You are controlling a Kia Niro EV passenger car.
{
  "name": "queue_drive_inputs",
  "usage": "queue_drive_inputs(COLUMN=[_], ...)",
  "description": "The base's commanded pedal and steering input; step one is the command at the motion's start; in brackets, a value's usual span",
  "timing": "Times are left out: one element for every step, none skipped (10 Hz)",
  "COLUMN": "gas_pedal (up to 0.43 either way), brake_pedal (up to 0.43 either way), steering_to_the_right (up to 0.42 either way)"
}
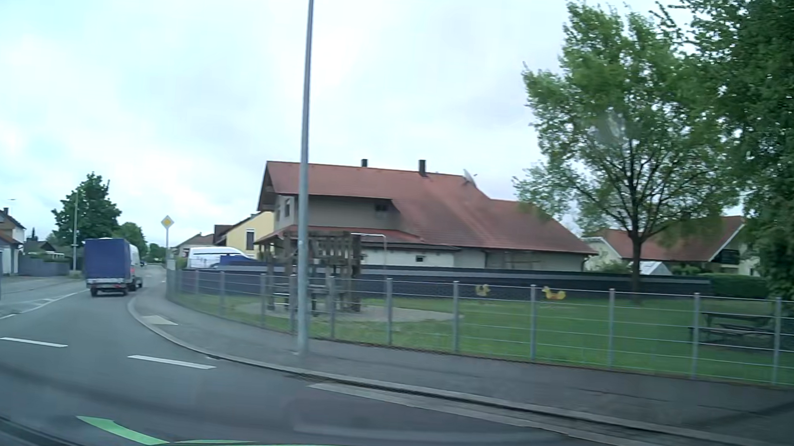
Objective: Follow the waypoints while adhering to traffic rules and regulations
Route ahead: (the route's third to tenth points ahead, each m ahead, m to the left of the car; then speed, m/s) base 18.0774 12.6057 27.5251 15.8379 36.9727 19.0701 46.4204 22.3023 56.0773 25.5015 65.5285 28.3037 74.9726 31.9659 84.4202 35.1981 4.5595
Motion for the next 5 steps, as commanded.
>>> queue_drive_inputs(gas_pedal=[0.150,0.169,0.177,0.189,0.189], brake_pedal=[0.000,0.000,0.000,0.000,0.000], steering_to_the_right=[-0.578,-0.552,-0.523,-0.483,-0.448])
